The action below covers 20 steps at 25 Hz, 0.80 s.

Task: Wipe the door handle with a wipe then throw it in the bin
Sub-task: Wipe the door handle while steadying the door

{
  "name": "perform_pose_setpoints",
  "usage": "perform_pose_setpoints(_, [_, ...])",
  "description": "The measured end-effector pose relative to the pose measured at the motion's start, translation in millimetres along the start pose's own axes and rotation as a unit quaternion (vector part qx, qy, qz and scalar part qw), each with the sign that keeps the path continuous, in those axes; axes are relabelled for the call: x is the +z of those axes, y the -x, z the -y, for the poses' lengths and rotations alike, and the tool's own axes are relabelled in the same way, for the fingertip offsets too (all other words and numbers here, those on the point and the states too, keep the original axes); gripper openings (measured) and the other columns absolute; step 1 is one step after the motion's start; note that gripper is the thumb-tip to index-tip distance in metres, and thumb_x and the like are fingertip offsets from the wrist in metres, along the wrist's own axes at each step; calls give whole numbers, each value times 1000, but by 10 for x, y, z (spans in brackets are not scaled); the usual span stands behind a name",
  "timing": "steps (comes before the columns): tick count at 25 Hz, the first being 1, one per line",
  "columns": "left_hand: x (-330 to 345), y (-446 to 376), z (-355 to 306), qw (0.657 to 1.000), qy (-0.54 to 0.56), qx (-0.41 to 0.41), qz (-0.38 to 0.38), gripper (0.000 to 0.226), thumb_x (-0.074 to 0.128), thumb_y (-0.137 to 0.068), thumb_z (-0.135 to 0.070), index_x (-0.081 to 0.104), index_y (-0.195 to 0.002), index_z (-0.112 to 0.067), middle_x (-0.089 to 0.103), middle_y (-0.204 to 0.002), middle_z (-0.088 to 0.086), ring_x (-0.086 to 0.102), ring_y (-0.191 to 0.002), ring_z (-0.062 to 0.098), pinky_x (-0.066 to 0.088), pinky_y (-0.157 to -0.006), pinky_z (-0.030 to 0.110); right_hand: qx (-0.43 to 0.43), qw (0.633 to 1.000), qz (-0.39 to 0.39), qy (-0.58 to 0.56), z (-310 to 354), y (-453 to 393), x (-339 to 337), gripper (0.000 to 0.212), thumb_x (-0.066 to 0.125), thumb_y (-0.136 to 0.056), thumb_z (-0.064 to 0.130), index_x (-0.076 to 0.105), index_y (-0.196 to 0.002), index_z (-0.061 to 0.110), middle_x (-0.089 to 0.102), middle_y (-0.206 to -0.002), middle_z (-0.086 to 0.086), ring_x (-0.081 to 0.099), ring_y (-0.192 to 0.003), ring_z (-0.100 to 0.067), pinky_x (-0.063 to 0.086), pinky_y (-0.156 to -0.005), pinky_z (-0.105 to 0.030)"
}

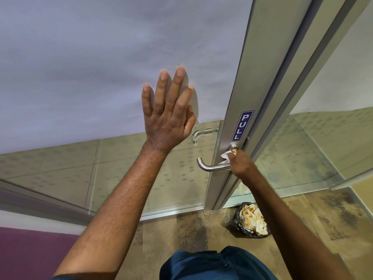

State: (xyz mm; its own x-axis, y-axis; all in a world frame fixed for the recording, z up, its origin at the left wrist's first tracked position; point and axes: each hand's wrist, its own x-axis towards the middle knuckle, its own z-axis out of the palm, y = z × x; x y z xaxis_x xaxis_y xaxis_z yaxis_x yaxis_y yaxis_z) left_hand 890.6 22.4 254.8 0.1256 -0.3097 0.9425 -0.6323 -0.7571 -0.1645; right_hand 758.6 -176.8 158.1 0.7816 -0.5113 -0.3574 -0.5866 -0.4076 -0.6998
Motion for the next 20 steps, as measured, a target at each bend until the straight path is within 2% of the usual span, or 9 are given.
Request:
perform_pose_setpoints(2, [2, 4, 5, 1000, 0, -3, -1, 51, 64, -92, -22, 48, -141, -19, 33, -165, 8, 9, -167, 26, 3, -134, 50, 39, 957, 64, -278, -32, 35, -28, 28, 42, -110, 27, 63, -117, 9, 68, -115, -20, 64, -90, -20, 51, -83, -36])
perform_pose_setpoints(4, [3, 1, 9, 1000, 5, -8, -1, 52, 65, -92, -21, 48, -141, -19, 33, -165, 9, 1, -167, 21, 3, -134, 51, 127, 816, 144, -545, -89, 34, -27, 17, 48, -108, 26, 63, -107, 19, 69, -100, -6, 67, -89, -16, 49, -91, -31])
perform_pose_setpoints(6, [1, -2, 7, 1000, 9, -10, -1, 53, 65, -92, -21, 48, -142, -19, 35, -164, 10, -1, -167, 21, 3, -134, 51, 159, 738, 149, -638, -133, 48, 28, 18, 49, -107, 24, 61, -94, 22, 60, -80, 2, 63, -80, -16, 42, -101, -40])
perform_pose_setpoints(8, [-3, -5, 11, 1000, 10, -8, -1, 53, 64, -92, -21, 47, -142, -19, 37, -163, 10, -1, -167, 21, 3, -134, 51, 171, 718, 128, -662, -110, 61, 91, 26, 41, -105, 23, 56, -83, 20, 50, -68, 3, 55, -72, -15, 40, -94, -40])
perform_pose_setpoints(10, [-2, -4, 9, 1000, 9, -6, -1, 51, 63, -93, -21, 47, -142, -19, 38, -163, 11, -1, -167, 21, 3, -134, 51, 174, 720, 109, -663, -60, 94, 119, 31, 37, -105, 25, 54, -80, 19, 48, -68, 2, 51, -74, -15, 41, -88, -37])
perform_pose_setpoints(12, [1, 4, 9, 1000, 8, -7, -2, 51, 62, -93, -21, 48, -142, -19, 39, -163, 11, 0, -167, 21, 3, -134, 51, 165, 735, 93, -651, -45, 127, 113, 27, 37, -107, 25, 60, -95, 16, 59, -83, 0, 57, -90, -18, 44, -98, -39])
perform_pose_setpoints(14, [1, 8, 12, 1000, 3, -6, -2, 51, 62, -94, -21, 48, -142, -19, 39, -162, 11, 0, -167, 22, 3, -134, 51, 139, 810, 50, -568, -69, 161, 149, 27, 39, -109, 22, 61, -119, 10, 68, -108, -3, 62, -112, -21, 42, -110, -41])
perform_pose_setpoints(17, [10, 12, 16, 1000, 2, -6, -3, 51, 62, -94, -22, 47, -143, -19, 38, -163, 11, 0, -167, 22, 2, -134, 51, 36, 947, -66, -314, -112, 282, 292, 30, 37, -111, 20, 53, -133, 7, 62, -124, -18, 59, -108, -27, 47, -95, -39])
perform_pose_setpoints(20, [19, 14, 16, 1000, 1, -5, -4, 51, 62, -94, -22, 47, -143, -19, 36, -164, 11, 0, -167, 22, 2, -135, 51, -101, 974, -135, -153, -210, 377, 377, 33, 34, -111, 19, 47, -139, 6, 54, -127, -21, 58, -99, -24, 48, -83, -35])
